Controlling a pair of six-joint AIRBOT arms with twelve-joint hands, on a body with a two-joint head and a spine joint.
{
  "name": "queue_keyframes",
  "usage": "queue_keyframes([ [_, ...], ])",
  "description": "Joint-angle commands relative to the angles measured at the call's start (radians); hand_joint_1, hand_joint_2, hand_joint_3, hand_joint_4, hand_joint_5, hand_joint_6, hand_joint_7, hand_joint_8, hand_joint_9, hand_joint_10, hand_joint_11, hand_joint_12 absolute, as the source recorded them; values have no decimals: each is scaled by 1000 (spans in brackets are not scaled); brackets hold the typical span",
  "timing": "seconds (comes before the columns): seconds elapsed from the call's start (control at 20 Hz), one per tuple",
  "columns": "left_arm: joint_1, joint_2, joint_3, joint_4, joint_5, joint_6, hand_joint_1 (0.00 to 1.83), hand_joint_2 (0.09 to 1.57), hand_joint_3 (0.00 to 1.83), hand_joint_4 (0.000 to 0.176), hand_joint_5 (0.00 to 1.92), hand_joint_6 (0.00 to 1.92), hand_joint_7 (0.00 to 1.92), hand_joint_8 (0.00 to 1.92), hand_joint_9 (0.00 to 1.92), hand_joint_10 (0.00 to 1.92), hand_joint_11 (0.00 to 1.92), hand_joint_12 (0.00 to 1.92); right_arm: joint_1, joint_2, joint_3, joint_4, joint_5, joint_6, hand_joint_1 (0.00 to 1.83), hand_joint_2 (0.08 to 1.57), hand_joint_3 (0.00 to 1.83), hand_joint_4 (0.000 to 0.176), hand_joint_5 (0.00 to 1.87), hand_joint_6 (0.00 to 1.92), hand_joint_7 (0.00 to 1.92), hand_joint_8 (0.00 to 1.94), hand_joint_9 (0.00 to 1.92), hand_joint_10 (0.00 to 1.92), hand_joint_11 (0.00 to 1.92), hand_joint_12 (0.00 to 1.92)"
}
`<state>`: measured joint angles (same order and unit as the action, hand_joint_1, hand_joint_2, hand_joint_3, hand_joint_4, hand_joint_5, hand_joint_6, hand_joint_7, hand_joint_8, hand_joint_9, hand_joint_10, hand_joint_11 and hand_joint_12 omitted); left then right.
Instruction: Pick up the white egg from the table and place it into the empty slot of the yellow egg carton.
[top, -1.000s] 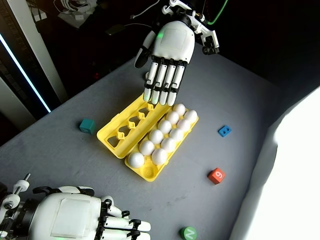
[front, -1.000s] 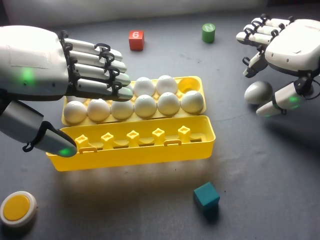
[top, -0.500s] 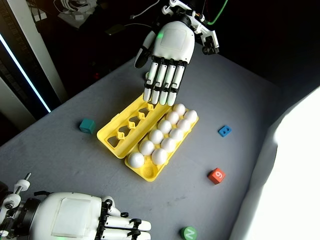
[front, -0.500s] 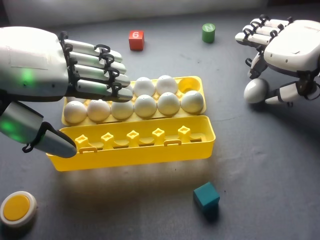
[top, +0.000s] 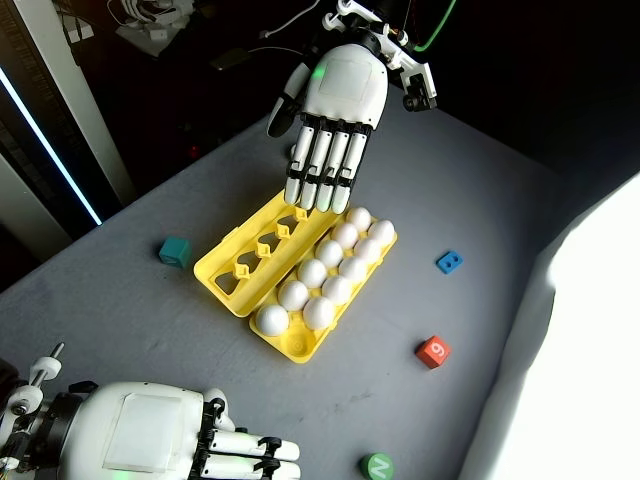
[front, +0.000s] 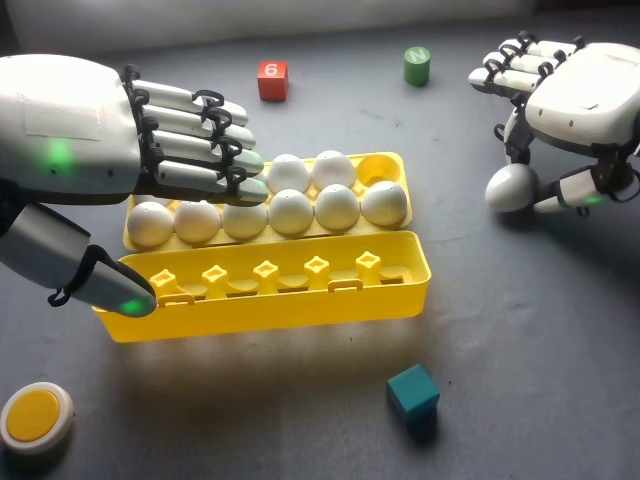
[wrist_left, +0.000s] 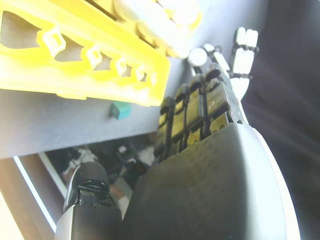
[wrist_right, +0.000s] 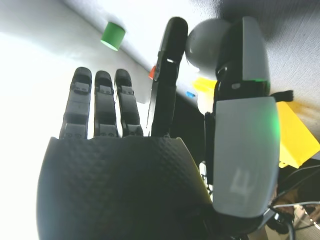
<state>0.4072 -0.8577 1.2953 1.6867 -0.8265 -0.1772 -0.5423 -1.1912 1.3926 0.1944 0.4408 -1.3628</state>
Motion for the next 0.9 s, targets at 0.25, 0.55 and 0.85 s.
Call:
queue_keyframes([
  [0.25,-7,-2,2,-67,-12,1,0,1166,0,0,68,0,39,0,11,0,0,0,20,6,2,-1,108,1,1151,1010,0,0,1243,537,187,2,0,0,0,0],
  [0.55,-6,-2,2,-67,-12,1,0,1175,4,0,86,6,60,6,30,6,8,4,30,6,2,0,110,1,1122,1037,0,29,1164,680,180,3,0,0,0,0],
  [0.85,-5,-2,4,-67,-12,1,0,1160,0,0,106,8,78,8,47,8,19,12,30,6,2,0,110,1,1138,1028,1,0,1188,636,228,2,0,0,0,0],
])
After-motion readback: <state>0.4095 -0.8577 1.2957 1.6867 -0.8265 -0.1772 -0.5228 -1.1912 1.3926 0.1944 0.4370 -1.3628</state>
